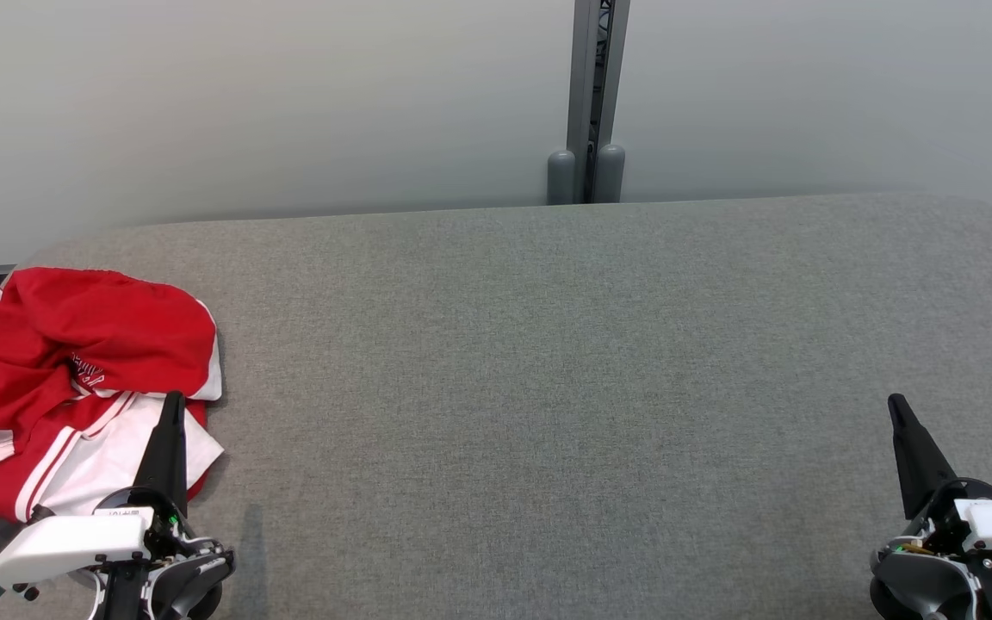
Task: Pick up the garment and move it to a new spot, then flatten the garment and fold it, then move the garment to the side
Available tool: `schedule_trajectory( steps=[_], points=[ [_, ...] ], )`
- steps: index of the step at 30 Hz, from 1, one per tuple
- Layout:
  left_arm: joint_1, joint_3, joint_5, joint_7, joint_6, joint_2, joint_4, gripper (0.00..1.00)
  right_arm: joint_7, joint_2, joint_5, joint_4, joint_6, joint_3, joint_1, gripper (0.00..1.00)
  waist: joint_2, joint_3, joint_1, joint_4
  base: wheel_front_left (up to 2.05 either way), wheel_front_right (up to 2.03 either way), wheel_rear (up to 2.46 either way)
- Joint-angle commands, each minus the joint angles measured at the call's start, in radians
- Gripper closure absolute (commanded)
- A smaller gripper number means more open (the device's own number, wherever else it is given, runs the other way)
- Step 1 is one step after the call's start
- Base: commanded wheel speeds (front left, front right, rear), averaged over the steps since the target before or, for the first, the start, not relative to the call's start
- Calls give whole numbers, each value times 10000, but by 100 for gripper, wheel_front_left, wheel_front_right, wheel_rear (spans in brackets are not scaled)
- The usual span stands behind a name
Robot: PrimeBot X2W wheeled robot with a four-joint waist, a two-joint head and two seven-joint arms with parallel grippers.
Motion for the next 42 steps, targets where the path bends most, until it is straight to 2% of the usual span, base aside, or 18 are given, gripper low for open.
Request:
schedule_trajectory(
  steps=[1,9,10,14,27,35,42],
  points=[
    [-151,33,-7,26,-34,55,-1,100,22,-53,23,-31,4,-1,-88,100,0,0,0,0,0,0,0],
    [-151,33,-7,26,-34,55,-1,100,22,-53,23,-31,4,1,-88,100,0,0,0,0,0,0,0],
    [-1,0,2,-3,0,0,-2,0,-1,0,0,-3,0,2,-2,0,0,0,0,0,0,0,0],
    [307,-43,14,-38,2,-100,267,0,-29,125,-2,234,-13,45,243,0,0,3,0,1,0,0,0],
    [212,-324,599,-688,-2,-70,5,0,-690,90,-319,-288,-9,663,50,0,0,2,0,16,0,0,0],
    [178,-366,1788,-1042,-3,-53,-204,0,-1044,68,-924,-638,-6,1073,-37,0,0,2,0,27,0,0,0],
    [146,-461,3208,-1329,127,-41,-394,0,-1330,39,-1993,-749,-3,1386,-147,0,0,8,0,40,0,0,0]
  ],
)
